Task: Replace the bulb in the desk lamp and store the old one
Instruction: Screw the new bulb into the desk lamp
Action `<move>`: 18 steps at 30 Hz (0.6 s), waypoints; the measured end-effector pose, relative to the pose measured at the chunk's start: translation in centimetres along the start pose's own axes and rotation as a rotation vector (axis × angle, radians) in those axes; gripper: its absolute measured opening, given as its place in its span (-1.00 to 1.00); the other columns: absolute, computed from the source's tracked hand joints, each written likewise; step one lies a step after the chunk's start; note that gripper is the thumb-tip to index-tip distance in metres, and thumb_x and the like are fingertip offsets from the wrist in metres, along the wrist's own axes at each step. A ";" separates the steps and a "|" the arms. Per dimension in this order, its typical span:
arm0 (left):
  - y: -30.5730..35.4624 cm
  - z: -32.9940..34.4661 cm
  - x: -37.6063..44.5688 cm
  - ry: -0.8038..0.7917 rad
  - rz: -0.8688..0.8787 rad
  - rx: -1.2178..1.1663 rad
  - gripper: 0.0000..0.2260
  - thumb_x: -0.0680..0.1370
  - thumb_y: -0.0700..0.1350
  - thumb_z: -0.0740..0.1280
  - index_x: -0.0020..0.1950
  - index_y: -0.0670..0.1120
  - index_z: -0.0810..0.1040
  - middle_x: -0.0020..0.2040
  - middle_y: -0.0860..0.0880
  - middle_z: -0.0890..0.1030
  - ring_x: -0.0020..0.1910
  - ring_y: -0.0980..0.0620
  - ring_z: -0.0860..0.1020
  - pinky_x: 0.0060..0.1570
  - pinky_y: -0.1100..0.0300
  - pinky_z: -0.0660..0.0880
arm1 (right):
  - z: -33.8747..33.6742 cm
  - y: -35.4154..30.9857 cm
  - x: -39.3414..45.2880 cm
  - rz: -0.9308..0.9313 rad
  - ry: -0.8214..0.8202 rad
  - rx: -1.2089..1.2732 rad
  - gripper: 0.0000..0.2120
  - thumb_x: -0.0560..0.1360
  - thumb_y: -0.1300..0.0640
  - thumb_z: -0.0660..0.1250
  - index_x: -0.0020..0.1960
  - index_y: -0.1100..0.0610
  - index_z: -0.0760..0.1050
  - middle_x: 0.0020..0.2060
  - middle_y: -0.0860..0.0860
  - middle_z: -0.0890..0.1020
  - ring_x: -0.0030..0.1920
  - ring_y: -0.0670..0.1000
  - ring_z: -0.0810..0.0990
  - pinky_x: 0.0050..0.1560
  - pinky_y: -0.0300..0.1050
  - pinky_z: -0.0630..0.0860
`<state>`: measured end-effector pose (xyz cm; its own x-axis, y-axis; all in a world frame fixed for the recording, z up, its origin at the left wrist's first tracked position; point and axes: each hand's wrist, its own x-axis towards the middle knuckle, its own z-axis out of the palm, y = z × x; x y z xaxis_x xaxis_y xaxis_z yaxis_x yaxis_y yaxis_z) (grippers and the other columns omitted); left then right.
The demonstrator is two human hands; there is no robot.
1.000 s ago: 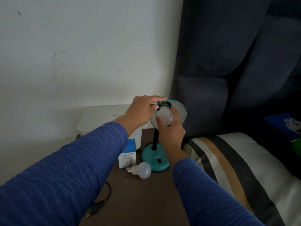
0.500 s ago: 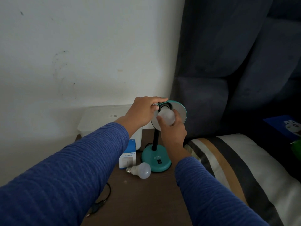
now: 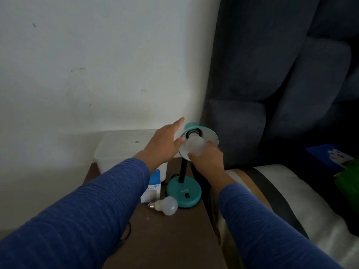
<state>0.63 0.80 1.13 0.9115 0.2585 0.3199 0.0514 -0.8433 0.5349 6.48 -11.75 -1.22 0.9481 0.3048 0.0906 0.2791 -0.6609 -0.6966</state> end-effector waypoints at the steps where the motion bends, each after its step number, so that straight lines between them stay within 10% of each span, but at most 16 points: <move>1: -0.5 -0.1 -0.3 -0.032 -0.050 0.059 -0.47 0.60 -0.03 0.19 0.53 0.00 0.06 0.47 -0.14 0.28 0.44 -0.09 0.27 0.39 0.12 0.20 | -0.4 0.0 0.0 -0.012 -0.011 -0.066 -0.49 0.45 0.08 0.33 0.30 0.28 0.29 0.24 0.23 0.47 0.24 0.19 0.46 0.11 -0.13 0.41; 9: -2.7 -2.7 -3.9 -0.381 -0.417 0.526 -0.49 0.58 0.11 0.16 0.41 -0.18 0.31 0.40 -0.15 0.38 0.35 -0.11 0.37 0.31 0.05 0.37 | -3.7 -1.9 -2.5 -0.040 -0.218 -0.463 -0.59 0.46 0.05 0.30 0.22 0.26 0.43 0.16 0.18 0.54 0.12 0.15 0.55 -0.09 -0.15 0.43; 18: -4.6 -7.8 -7.1 -0.363 -0.568 0.650 -0.57 0.54 0.05 0.24 0.30 -0.19 0.42 0.27 -0.13 0.48 0.20 -0.08 0.50 0.13 0.14 0.46 | -2.7 -6.3 -5.0 -0.128 -0.439 -0.666 -0.53 0.44 -0.03 0.37 0.24 0.21 0.42 0.20 0.11 0.51 0.11 0.08 0.52 -0.02 -0.12 0.44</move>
<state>-9.29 6.50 2.55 0.7458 0.6420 -0.1780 0.6462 -0.7621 -0.0407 0.37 -10.97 4.70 0.7951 0.5557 -0.2430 0.5446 -0.8305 -0.1172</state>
